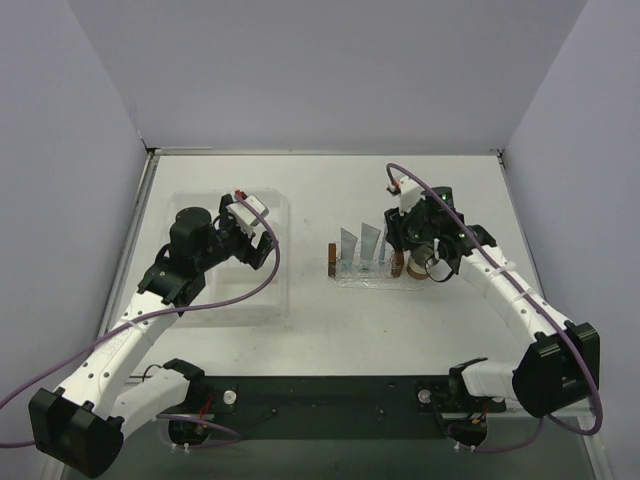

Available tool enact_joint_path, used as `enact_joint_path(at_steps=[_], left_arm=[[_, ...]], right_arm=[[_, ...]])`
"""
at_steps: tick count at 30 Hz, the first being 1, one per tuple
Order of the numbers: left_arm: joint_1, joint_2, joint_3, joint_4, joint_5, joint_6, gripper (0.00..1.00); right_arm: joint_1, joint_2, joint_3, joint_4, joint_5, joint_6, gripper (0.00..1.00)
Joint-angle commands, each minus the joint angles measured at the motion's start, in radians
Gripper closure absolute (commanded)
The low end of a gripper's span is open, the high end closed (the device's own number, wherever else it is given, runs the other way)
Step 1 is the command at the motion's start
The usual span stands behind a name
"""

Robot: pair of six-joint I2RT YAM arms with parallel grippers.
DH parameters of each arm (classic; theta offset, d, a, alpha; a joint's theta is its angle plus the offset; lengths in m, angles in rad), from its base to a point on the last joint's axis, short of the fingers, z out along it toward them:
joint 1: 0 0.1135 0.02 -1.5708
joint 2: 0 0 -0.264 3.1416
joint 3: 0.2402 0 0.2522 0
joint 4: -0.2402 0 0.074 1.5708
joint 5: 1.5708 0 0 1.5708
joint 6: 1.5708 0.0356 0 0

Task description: Prepare toiletry sets of a toothbrush and toothpaste on the tray

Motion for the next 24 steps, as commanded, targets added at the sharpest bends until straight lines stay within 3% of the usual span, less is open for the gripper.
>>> enact_joint_path(at_steps=[1,6,12,16,18,24], left_arm=[[0.010,-0.023,0.018,0.013,0.014,0.005,0.12],[0.014,-0.023,0.015,0.034,-0.007,-0.021,0.12],[0.025,-0.021,0.020,0.070,-0.112,-0.081,0.12],[0.051,-0.012,0.030,0.087,-0.217,-0.116,0.08],[0.083,0.000,0.035,0.088,-0.260,-0.136,0.03],[0.194,0.018,0.055,0.071,-0.314,-0.207,0.03]], right_arm=[[0.002,-0.112,0.041,-0.047,0.042,-0.019,0.62],[-0.020,-0.195,0.043,-0.051,0.140,-0.031,0.61],[-0.061,-0.279,0.049,-0.007,0.322,-0.006,0.41],[-0.133,-0.321,0.047,0.024,0.382,0.061,0.21],[-0.162,-0.336,0.032,0.041,0.381,0.099,0.18],[-0.199,-0.405,0.006,0.056,0.454,0.136,0.02]])
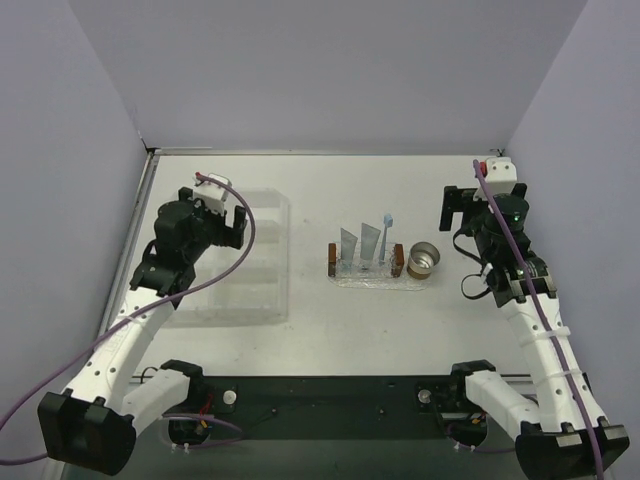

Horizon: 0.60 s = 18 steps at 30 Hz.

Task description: Prepare toiletry sets of a toothbrush and toothpaste on the tray

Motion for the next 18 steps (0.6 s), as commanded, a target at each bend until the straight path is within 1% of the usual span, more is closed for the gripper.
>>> enact_joint_path(at_steps=[1,5,10,13,14,17,18], left_arm=[[0.074,0.008,0.059,0.044,-0.083,-0.069,0.03],[0.132,0.003,0.082,0.024,-0.100,-0.083,0.03],[0.193,-0.012,0.093,0.001,-0.077,-0.095,0.03],[0.213,-0.020,0.107,-0.017,-0.069,-0.103,0.03],[0.221,-0.026,0.113,-0.025,-0.066,-0.132,0.03],[0.226,-0.041,0.142,-0.040,-0.060,-0.150,0.03],[0.226,-0.046,0.147,-0.040,-0.037,-0.152,0.03]], right_arm=[[-0.004,-0.063,0.013,0.030,0.115,0.056,0.00],[-0.007,-0.096,0.040,-0.053,0.112,0.019,0.00],[-0.007,-0.109,0.022,-0.094,0.139,0.037,0.00],[-0.007,-0.087,0.040,-0.139,0.162,0.062,0.00],[-0.007,-0.087,0.048,-0.162,0.166,0.074,0.00],[-0.007,-0.084,0.066,-0.182,0.169,0.076,0.00],[-0.007,-0.090,0.062,-0.180,0.175,0.076,0.00]])
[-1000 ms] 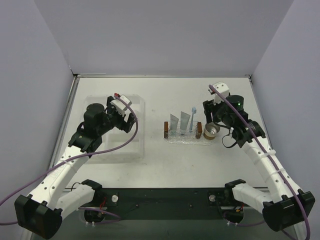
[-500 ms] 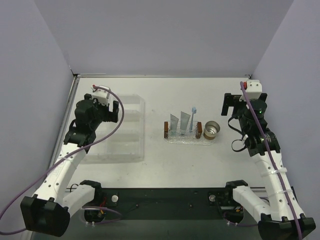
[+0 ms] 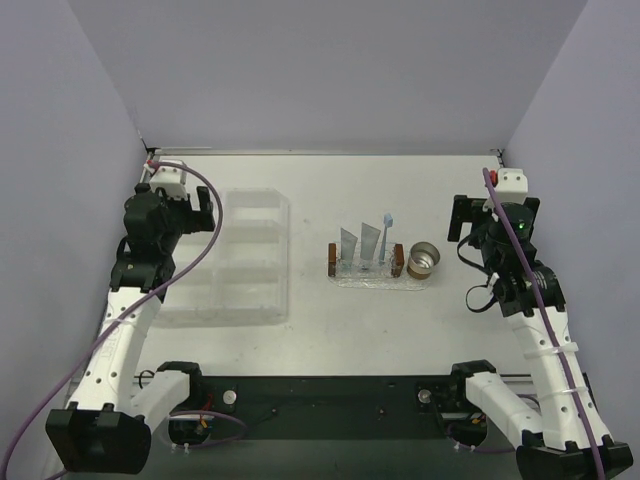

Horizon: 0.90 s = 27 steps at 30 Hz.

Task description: Prepare toiletry sets of a toothbrush and toothpaste on the tray

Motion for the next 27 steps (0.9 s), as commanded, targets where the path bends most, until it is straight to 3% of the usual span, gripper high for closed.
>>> enact_joint_path(at_steps=[1,27], left_arm=[[0.009,-0.044,0.083,0.003,0.038,-0.051,0.03],[0.009,-0.058,-0.003,0.063,0.090,-0.058,0.03]], right_arm=[[-0.005,-0.010,0.037,-0.024,0.051,0.024,0.00],[-0.011,-0.101,-0.088,0.083,0.091,-0.025,0.01]])
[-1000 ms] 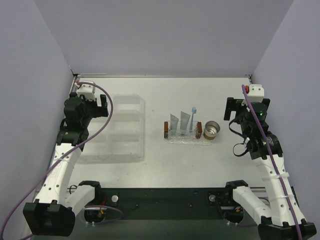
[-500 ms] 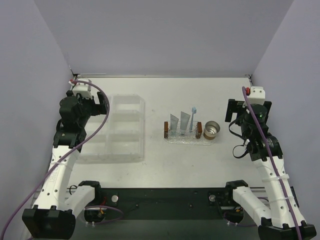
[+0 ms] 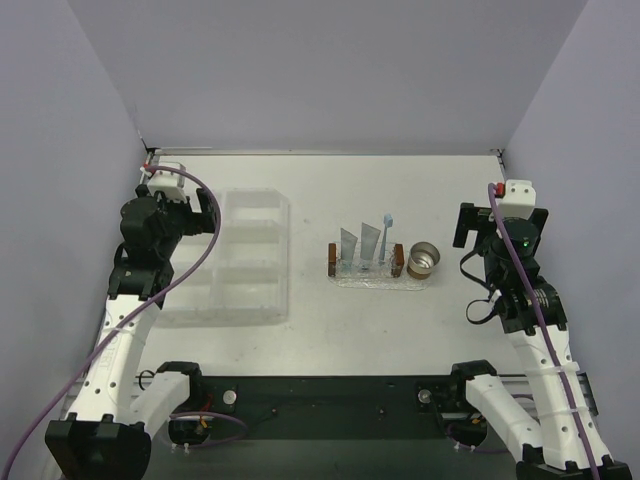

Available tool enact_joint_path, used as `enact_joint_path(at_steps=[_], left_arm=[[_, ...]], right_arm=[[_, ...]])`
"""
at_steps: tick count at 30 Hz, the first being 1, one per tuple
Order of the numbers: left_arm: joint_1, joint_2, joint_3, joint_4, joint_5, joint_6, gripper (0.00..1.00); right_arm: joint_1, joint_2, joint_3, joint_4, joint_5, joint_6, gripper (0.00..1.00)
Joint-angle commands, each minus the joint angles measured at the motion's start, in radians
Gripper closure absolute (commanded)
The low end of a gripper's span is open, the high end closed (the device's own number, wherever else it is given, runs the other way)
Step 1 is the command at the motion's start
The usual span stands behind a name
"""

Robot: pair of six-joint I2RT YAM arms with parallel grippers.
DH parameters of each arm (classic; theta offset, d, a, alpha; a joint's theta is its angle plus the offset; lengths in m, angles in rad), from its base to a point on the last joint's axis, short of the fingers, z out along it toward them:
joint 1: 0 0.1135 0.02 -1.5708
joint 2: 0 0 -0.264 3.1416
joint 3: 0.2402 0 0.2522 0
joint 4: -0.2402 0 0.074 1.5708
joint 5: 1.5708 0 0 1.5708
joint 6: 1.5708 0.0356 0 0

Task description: Prepare toiletry sets of a toothbrush and toothpaste on the tray

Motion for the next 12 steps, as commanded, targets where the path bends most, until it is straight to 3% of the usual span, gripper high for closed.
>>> enact_joint_path(at_steps=[1,12], left_arm=[[0.005,-0.008,0.007,0.045,0.014,-0.007,0.02],[0.005,-0.008,0.004,0.041,0.007,-0.005,0.03]], right_arm=[[-0.009,-0.003,-0.009,0.039,0.035,-0.015,0.01],[-0.010,0.015,-0.009,0.043,0.042,-0.016,0.03]])
